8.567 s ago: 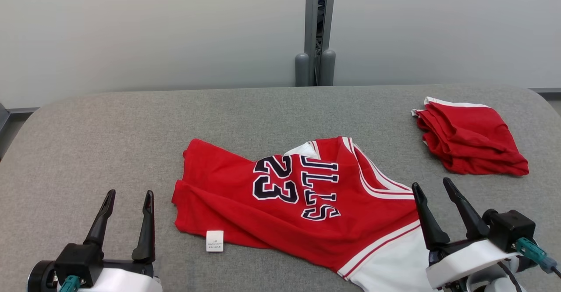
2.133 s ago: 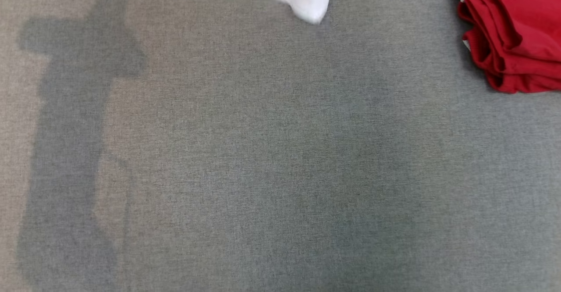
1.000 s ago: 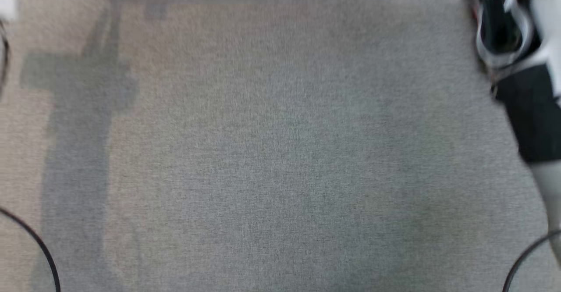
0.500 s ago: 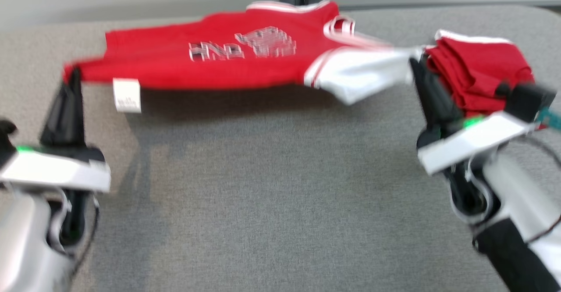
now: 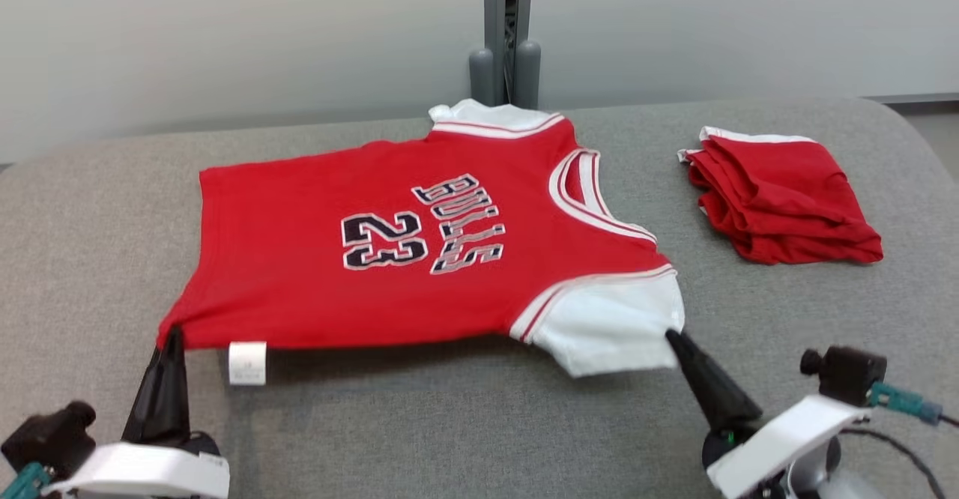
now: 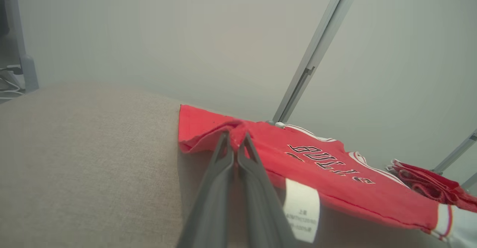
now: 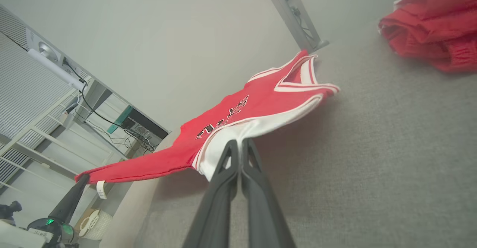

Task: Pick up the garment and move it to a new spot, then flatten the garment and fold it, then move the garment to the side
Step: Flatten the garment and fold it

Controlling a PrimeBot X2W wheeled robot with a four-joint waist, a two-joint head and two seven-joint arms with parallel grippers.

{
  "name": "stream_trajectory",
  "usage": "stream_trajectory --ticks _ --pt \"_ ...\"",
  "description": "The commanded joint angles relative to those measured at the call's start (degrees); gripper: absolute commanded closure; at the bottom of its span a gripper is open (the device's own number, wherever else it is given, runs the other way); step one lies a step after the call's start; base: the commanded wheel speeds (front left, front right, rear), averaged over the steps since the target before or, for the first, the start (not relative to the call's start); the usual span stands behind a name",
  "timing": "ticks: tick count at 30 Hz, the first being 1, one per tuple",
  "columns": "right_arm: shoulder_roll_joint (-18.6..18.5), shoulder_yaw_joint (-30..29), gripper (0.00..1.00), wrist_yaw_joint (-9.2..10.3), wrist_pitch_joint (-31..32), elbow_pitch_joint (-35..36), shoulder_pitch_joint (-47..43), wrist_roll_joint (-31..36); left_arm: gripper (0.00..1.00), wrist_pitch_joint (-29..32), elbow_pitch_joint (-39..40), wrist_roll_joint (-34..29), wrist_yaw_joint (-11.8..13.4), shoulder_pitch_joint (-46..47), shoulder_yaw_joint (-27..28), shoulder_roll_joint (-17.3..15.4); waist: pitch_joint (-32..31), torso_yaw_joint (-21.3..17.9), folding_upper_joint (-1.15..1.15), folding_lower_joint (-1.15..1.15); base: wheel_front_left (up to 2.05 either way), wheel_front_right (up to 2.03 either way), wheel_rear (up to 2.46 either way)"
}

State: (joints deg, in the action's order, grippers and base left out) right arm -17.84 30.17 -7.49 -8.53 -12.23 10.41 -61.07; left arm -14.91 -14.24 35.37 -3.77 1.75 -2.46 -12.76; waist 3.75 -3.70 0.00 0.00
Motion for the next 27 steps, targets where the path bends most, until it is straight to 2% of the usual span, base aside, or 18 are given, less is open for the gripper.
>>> stream_trajectory --ticks 1,4,7,9,16,22,27 --pt "0.1 -0.2 1.00 0.00 0.9 0.9 -1.3 0.1 1.00 -0.3 0.2 -0.9 0.6 -0.7 1.0 -0.4 -0.9 -0.4 0.00 0.00 0.00 0.00 0.00" --pt "0.6 -0.8 1.00 0.00 4.1 3.3 -5.2 0.8 1.00 -0.3 0.4 -1.0 0.9 -3.8 2.7 1.8 -1.9 -0.7 0.00 0.00 0.00 0.00 0.00" --pt "1.2 -1.9 1.00 0.00 7.8 5.5 -8.8 2.0 1.00 -0.3 -0.6 -3.7 1.7 -5.8 3.0 1.7 -2.4 -0.9 0.00 0.00 0.00 0.00 0.00" --pt "1.1 -3.2 1.00 0.00 10.6 6.7 -11.1 3.1 1.00 -0.3 -1.5 -3.7 1.6 -6.7 3.3 2.8 -2.6 -1.0 0.00 0.00 0.00 0.00 0.00" --pt "2.9 -8.1 1.00 0.00 20.3 11.4 -17.9 6.8 1.00 -0.3 -4.4 -6.3 2.6 -8.5 3.6 2.6 -2.6 -1.6 0.00 0.00 0.00 0.00 0.00" --pt "7.1 -11.5 1.00 0.00 24.2 13.4 -20.1 10.8 1.00 -0.2 -6.7 -8.1 3.3 -9.0 2.4 2.1 -2.2 -1.7 0.00 0.00 0.00 0.00 0.00" --pt "9.5 -13.4 1.00 0.00 23.6 15.2 -18.9 14.1 1.00 -0.2 -6.3 -8.7 2.7 -6.6 2.0 2.0 -1.8 -0.7 0.00 0.00 0.00 0.00 0.00"
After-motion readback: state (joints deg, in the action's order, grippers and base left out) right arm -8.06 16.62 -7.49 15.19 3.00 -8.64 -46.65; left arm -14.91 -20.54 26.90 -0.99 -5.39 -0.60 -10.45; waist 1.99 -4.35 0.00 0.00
